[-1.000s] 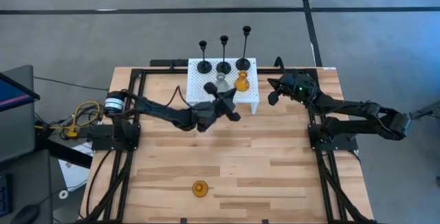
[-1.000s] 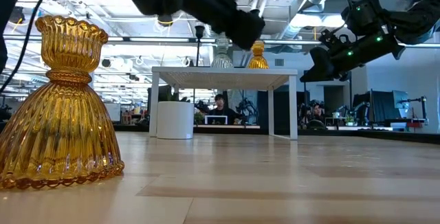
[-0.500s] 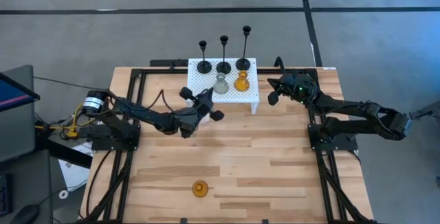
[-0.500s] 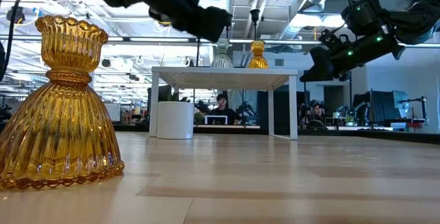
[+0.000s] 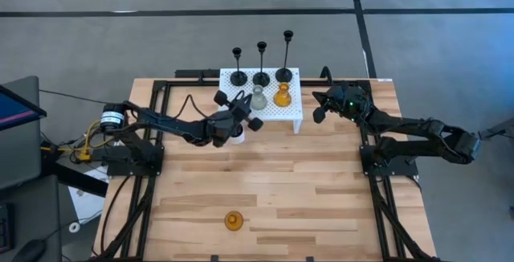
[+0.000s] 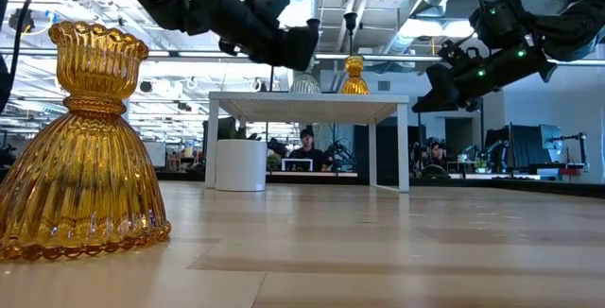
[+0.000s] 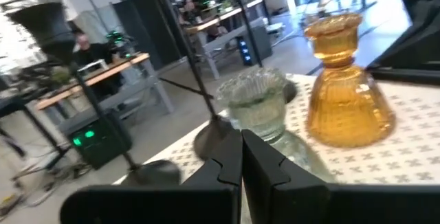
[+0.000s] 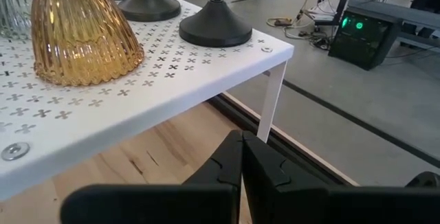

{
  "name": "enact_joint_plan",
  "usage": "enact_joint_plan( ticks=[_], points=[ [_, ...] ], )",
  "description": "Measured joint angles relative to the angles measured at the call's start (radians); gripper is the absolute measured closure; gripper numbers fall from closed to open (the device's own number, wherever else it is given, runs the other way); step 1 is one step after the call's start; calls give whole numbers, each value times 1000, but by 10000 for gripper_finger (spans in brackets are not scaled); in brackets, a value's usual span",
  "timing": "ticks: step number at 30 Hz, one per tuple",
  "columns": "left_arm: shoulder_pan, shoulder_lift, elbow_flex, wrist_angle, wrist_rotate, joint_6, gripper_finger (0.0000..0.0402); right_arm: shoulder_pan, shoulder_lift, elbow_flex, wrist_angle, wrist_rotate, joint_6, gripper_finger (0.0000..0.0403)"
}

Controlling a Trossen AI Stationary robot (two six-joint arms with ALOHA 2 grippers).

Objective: Pick & Place candle stick holders
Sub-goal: Adjust the glass candle holders on the shelf, then put the yellow glass candle holder on the shelf aligned with the other glass candle holders

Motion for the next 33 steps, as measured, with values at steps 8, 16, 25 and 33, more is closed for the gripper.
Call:
enact_joint_plan(
  ticks=[8,16,25,33],
  points=[
    [27,0,0,1,67,-32,400,0,0,0,0,0,0,403],
    [37,0,0,1,148,-35,400,0,0,0,0,0,0,403],
    [56,0,0,1,191,-55,400,0,0,0,0,0,0,403],
    [-41,-3,1,-23,69,33,400,0,0,0,-11,0,1,403]
  ],
)
